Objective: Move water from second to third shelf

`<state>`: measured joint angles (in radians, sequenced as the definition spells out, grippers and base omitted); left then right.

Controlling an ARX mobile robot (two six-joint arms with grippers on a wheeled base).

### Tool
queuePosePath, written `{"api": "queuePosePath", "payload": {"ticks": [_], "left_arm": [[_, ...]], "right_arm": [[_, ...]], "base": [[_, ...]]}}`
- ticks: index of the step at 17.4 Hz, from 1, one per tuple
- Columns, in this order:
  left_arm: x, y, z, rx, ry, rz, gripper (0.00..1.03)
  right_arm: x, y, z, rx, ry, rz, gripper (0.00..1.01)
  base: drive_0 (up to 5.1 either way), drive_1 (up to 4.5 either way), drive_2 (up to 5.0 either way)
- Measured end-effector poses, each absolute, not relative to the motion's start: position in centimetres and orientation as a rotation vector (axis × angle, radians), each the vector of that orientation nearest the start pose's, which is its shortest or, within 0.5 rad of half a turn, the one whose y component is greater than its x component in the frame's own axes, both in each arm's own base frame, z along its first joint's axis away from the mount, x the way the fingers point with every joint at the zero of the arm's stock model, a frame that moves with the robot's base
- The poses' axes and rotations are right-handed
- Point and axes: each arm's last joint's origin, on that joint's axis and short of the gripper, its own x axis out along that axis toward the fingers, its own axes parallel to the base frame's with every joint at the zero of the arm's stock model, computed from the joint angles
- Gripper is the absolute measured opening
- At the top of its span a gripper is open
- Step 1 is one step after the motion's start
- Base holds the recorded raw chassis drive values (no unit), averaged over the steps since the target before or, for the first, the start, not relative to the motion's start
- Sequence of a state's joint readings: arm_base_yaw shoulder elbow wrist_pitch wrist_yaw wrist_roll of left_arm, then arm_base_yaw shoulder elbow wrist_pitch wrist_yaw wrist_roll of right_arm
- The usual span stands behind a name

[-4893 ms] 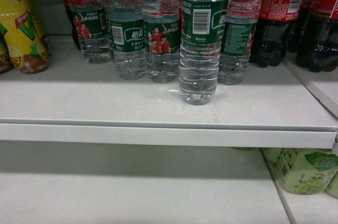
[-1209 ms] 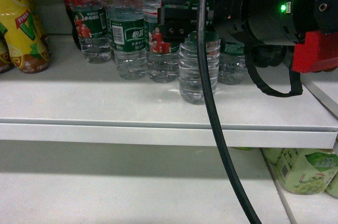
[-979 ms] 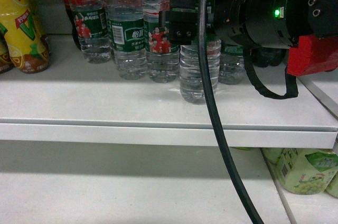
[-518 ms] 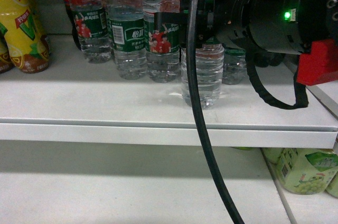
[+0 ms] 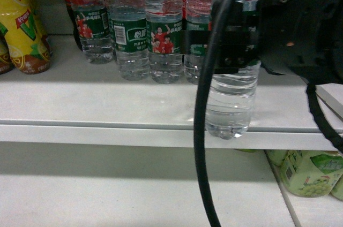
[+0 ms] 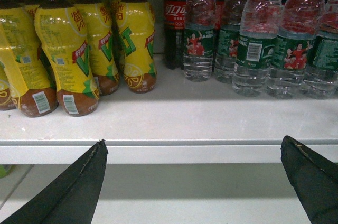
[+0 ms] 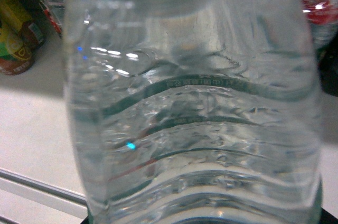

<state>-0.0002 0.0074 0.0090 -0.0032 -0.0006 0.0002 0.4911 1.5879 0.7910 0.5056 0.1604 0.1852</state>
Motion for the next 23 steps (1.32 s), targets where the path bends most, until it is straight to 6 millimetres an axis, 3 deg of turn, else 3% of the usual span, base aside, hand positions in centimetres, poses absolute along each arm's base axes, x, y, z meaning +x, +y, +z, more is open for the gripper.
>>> {"api": "queuePosePath", "payload": {"ticks": [7, 8, 9, 13, 17, 23], "left_arm": [[9.8, 0.0, 16.6, 0.000, 0.002, 0.001, 0.98], [9.8, 0.0, 16.6, 0.000, 0.002, 0.000, 0.98], [9.8, 0.0, 16.6, 0.000, 0.002, 0.000, 0.98], [9.8, 0.0, 16.6, 0.000, 0.002, 0.000, 0.98], [9.8, 0.0, 16.6, 0.000, 0.002, 0.000, 0.98], [9.8, 0.0, 16.6, 0.000, 0.002, 0.000, 0.98]], "right_arm": [[25.2, 8.1, 21.9, 0.093, 0.253, 0.175, 0.43], [23.6, 6.4, 21.5, 0.087, 0.253, 0.142, 0.43], [20.7, 3.0, 21.6, 0.109, 0.250, 0.079, 0.43], [17.3, -1.3, 23.5, 0.150, 0.182, -0.015, 0.42], [15.7, -2.8, 24.1, 0.174, 0.167, -0.018, 0.42], [14.5, -1.8, 24.7, 0.197, 0.149, 0.097, 0.42]], "base": [[0.0, 0.00, 0.0], [0.0, 0.00, 0.0], [0.0, 0.00, 0.0], [0.0, 0.00, 0.0], [0.0, 0.00, 0.0], [0.0, 0.00, 0.0]]}}
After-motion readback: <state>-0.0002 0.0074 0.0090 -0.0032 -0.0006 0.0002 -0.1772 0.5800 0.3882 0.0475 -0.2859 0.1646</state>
